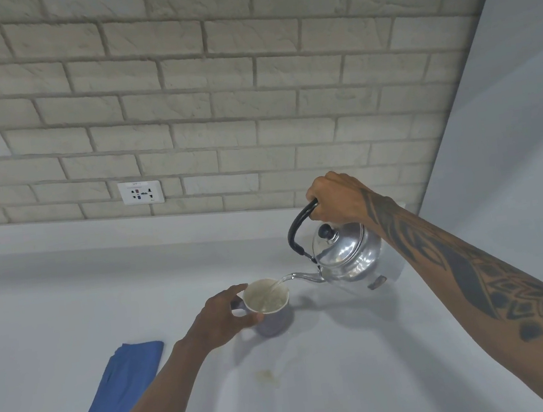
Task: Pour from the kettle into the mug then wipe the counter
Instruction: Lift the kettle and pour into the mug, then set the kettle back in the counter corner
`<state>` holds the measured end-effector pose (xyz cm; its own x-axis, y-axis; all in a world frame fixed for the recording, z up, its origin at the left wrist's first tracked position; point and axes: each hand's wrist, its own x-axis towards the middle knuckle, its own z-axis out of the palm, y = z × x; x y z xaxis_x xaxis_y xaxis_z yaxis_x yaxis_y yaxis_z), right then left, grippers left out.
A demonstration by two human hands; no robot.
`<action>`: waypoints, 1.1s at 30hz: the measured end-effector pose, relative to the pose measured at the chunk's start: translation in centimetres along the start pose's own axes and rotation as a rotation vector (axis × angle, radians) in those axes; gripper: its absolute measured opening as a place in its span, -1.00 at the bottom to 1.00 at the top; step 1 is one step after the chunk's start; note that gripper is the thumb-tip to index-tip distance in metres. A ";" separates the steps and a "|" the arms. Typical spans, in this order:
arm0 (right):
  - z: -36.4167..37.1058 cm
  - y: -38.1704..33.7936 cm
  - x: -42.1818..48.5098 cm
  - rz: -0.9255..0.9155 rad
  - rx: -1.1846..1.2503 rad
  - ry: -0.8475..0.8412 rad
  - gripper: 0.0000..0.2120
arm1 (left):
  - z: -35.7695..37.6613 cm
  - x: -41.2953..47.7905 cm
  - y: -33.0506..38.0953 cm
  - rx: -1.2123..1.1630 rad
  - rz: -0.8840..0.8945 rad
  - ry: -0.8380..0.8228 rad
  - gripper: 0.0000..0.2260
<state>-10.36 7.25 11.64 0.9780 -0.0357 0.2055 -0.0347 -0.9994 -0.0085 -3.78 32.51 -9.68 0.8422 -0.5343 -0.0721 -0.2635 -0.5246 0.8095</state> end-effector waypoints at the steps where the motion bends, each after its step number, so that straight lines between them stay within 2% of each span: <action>1: 0.3 0.4 -0.2 0.024 0.042 -0.001 -0.77 | 0.0 0.0 0.0 -0.004 0.000 -0.001 -0.22; 3: 1.1 1.2 -0.6 0.072 0.138 -0.003 -0.72 | 0.0 0.0 0.1 -0.007 0.002 0.005 -0.23; 9: 4.1 3.6 -1.9 0.211 0.362 0.010 -0.74 | 0.0 0.0 0.4 0.023 0.015 0.011 -0.34; 15: 5.7 4.5 -3.0 0.324 0.576 0.031 -0.68 | 0.0 0.2 0.4 0.040 -0.010 -0.003 -0.19; 19: 5.5 5.3 -3.3 0.370 0.656 0.066 -0.67 | -0.8 0.6 1.9 0.057 -0.057 -0.077 -0.13; 21: 5.0 5.8 -3.4 0.372 0.666 0.082 -0.66 | -1.6 1.4 4.0 0.129 -0.051 -0.065 -0.17; 25: 3.7 7.0 -3.7 0.374 0.671 0.115 -0.70 | -3.3 3.1 11.2 0.264 0.152 0.013 -0.28; 29: 2.3 8.1 -3.8 0.401 0.678 0.179 -0.79 | -3.5 4.6 19.7 0.193 0.304 -0.045 -0.44; 33: 0.9 9.0 -4.0 0.416 0.714 0.229 -0.79 | -2.2 6.2 25.6 0.270 0.376 -0.134 -0.54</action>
<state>-14.35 -1.58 9.87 0.8463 -0.4752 0.2409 -0.1685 -0.6678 -0.7250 -4.26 17.20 11.82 0.6014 -0.7917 0.1076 -0.6661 -0.4225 0.6146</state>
